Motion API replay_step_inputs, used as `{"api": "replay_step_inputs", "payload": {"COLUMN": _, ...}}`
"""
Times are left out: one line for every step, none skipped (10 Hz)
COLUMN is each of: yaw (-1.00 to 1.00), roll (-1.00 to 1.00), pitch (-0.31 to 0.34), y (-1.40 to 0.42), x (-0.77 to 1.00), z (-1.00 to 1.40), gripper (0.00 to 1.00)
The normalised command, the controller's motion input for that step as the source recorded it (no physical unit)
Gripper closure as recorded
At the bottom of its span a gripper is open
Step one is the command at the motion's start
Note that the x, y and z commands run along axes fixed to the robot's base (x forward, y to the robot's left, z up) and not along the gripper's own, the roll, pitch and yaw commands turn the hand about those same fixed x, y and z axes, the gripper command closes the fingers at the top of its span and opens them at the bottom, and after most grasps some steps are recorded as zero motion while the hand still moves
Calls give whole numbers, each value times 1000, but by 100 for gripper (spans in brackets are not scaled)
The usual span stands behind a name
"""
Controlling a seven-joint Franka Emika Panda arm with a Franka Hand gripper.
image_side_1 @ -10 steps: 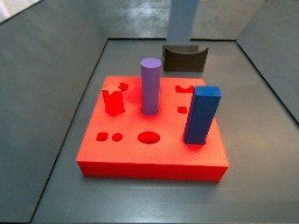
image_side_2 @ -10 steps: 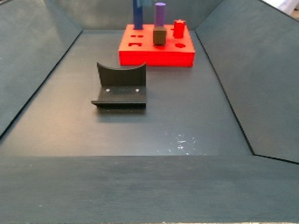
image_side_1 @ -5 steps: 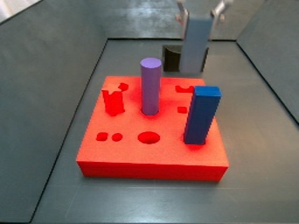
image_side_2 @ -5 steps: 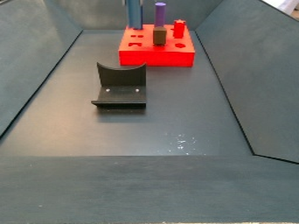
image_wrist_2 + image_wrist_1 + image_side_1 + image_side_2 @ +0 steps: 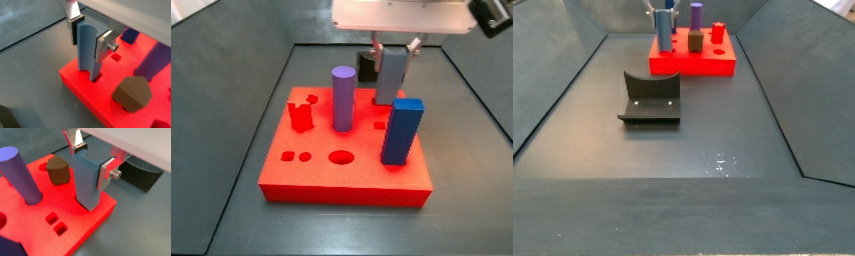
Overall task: Pick up the arch object. Move up. Place the arch object on the fixture. Regrasp the arch object. Move to above the board. Insert the arch object.
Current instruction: Insert the arch object.
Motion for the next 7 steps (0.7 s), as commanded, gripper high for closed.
{"api": "replay_step_inputs", "payload": {"yaw": 0, "roll": -94, "pitch": -101, "y": 57, "x": -211, "z": -251, "gripper": 100}}
{"api": "replay_step_inputs", "payload": {"yaw": 0, "roll": -179, "pitch": -113, "y": -31, "x": 0, "z": -469, "gripper": 100}}
{"api": "replay_step_inputs", "payload": {"yaw": -34, "roll": -259, "pitch": -159, "y": -131, "x": 149, "z": -531, "gripper": 100}}
{"api": "replay_step_inputs", "payload": {"yaw": -46, "roll": -209, "pitch": -170, "y": -86, "x": 243, "z": -591, "gripper": 100}}
{"api": "replay_step_inputs", "payload": {"yaw": 0, "roll": -71, "pitch": -109, "y": 0, "x": 189, "z": -623, "gripper": 100}}
{"api": "replay_step_inputs", "payload": {"yaw": 0, "roll": 34, "pitch": -79, "y": 0, "x": 97, "z": -709, "gripper": 100}}
{"api": "replay_step_inputs", "payload": {"yaw": 0, "roll": 77, "pitch": -114, "y": 0, "x": 0, "z": -751, "gripper": 100}}
